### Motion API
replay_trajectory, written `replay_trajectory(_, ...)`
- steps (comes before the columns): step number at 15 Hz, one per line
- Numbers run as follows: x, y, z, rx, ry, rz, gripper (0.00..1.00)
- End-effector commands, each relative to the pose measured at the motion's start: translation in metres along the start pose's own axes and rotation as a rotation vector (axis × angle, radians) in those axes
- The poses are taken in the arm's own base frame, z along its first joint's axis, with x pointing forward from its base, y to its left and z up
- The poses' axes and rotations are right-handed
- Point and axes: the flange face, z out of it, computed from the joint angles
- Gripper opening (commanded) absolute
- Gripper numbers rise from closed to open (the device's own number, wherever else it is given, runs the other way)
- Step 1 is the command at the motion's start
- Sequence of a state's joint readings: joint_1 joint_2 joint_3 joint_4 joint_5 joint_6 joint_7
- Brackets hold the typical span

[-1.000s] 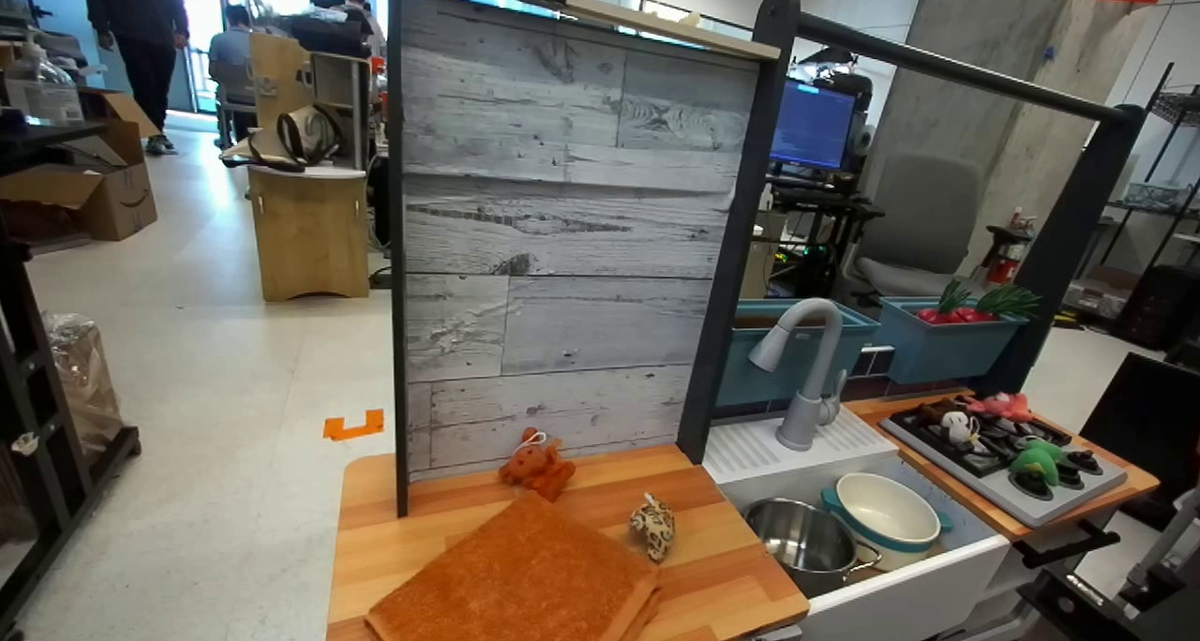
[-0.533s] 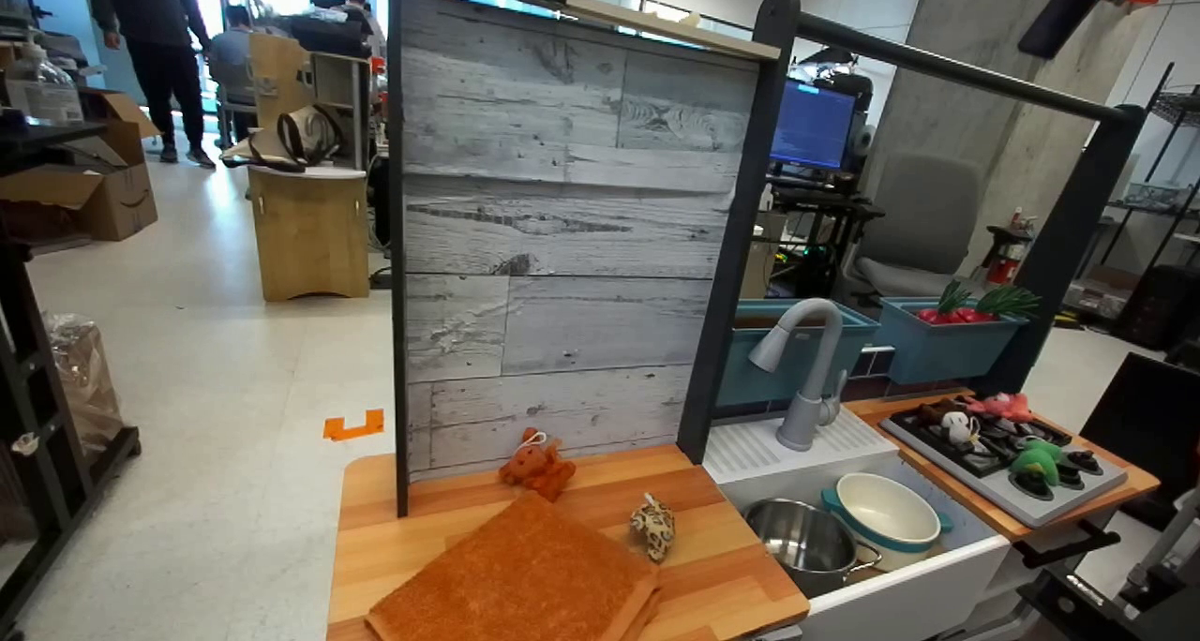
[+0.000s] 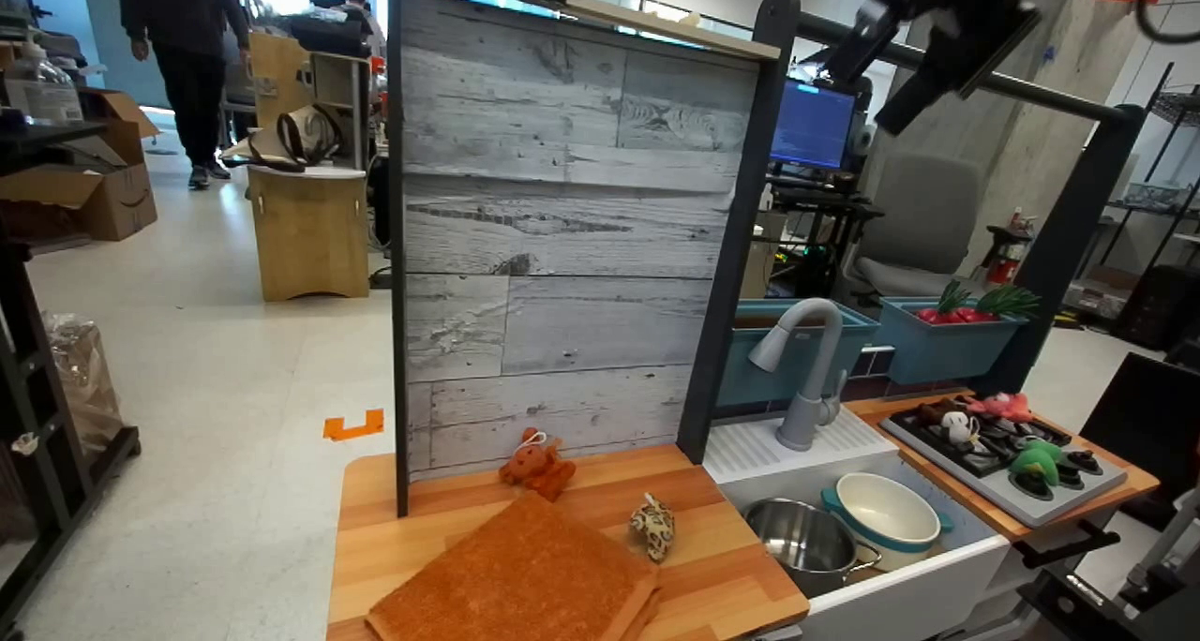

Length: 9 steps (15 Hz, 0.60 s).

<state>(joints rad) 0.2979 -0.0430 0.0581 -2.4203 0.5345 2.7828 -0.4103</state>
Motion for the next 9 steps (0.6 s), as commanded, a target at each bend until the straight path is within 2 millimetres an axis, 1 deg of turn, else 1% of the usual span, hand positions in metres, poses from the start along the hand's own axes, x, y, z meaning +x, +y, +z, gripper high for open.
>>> replay_trajectory(1,0.009,-0.003,0.088,-0.026,-0.054,0.032,1.0)
replay_trajectory(4,0.002,-0.004,0.166,-0.069,-0.131,0.062,1.0)
replay_trajectory(6,0.003,-0.007,0.211,-0.09,-0.188,0.067,1.0)
replay_trajectory(7,-0.01,-0.006,0.173,-0.077,-0.176,0.056,1.0)
replay_trajectory(8,-0.01,-0.006,0.194,-0.082,-0.193,0.062,1.0)
replay_trajectory(9,-0.01,-0.006,0.209,-0.082,-0.202,0.068,1.0)
